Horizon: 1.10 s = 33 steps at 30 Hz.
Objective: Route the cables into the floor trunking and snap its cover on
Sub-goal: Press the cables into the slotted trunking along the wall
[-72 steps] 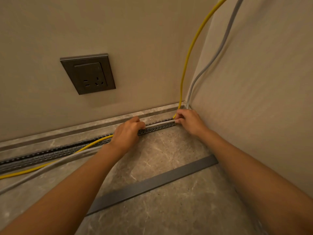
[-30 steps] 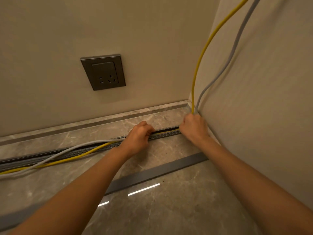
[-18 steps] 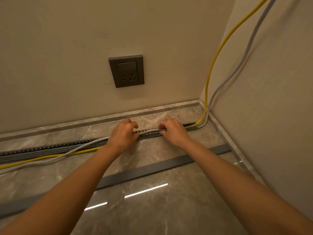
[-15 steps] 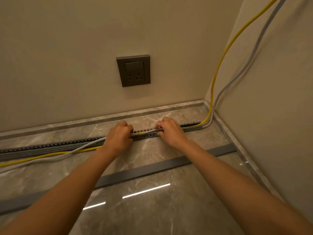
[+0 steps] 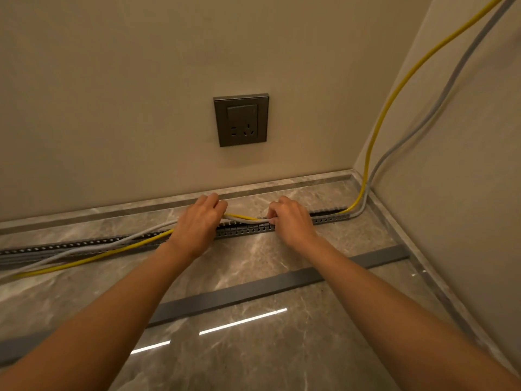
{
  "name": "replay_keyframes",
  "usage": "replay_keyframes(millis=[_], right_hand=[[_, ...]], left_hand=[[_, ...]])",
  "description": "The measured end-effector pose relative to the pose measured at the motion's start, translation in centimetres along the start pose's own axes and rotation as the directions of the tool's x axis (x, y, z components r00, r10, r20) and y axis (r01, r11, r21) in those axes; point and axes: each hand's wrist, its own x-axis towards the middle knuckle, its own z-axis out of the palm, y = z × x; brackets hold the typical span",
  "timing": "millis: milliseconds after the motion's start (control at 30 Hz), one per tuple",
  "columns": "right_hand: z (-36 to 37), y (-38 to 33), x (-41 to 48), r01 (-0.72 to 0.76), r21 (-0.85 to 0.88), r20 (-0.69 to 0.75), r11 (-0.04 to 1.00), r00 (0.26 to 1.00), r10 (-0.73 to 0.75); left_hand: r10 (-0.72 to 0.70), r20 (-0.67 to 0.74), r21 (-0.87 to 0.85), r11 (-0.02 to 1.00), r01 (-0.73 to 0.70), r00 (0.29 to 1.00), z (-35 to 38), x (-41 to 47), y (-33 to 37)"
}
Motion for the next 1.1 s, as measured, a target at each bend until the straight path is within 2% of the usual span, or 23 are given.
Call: replay_keyframes(millis=[167, 333, 467, 600, 767, 867, 900, 933, 967, 1100], right_hand=[[0.1, 0.5, -0.4, 0.001, 0.002, -0.036, 1.000, 0.999, -0.001], [0.2, 0.7, -0.7, 0.003, 0.038, -0.069, 0.999, 0.998, 0.000], [0.2, 1.0, -0.7, 0.005, 0.070, -0.044, 0.998, 0.999, -0.002], [0.3, 1.2, -1.3, 0.040, 0.096, -0.065, 0.995, 0.997, -0.034], [0.3, 1.2, -1.8, 0.057, 0.063, -0.033, 0.996, 0.998, -0.055], [0.3, 1.2, -2.1, 0.048, 0.057, 0.008, 0.997, 0.999, -0.048], [0.3, 1.2, -2.1, 0.034, 0.067, 0.015, 0.997, 0.999, -0.035], [0.3, 1.3, -2.0, 0.017, 0.082, 0.020, 0.996, 1.000, -0.019], [0.2, 1.3, -1.9, 0.003, 0.100, 0.031, 0.995, 1.000, -0.006], [-0.1, 1.7, -1.8, 0.004, 0.124, 0.110, 0.992, 0.994, -0.018]], left_hand=[[-0.005, 0.039, -0.019, 1.000, 0.006, 0.999, 1.2, 0.2, 0.3], [0.082, 0.065, -0.061, 0.995, -0.078, 0.994, 2.1, 0.2, 0.1], [0.019, 0.100, -0.062, 0.998, -0.013, 0.995, 0.9, 0.6, 1.3], [-0.086, 0.191, 0.057, 0.995, 0.077, 0.978, 0.4, 1.9, 2.2], [-0.168, 0.247, -0.004, 0.985, 0.175, 0.954, 0.9, 1.9, 2.8], [-0.080, 0.193, -0.099, 0.990, 0.101, 0.978, 1.2, 1.4, 3.0], [-0.021, 0.111, -0.123, 0.992, 0.035, 0.994, 1.3, 1.2, 3.1], [0.032, 0.024, -0.117, 0.993, -0.029, 0.999, 1.5, 1.0, 3.3], [0.079, 0.002, -0.088, 0.993, -0.078, 0.997, 1.5, 0.9, 3.4], [0.118, -0.022, 0.011, 0.993, -0.118, 0.993, 1.6, 1.6, 3.8]])
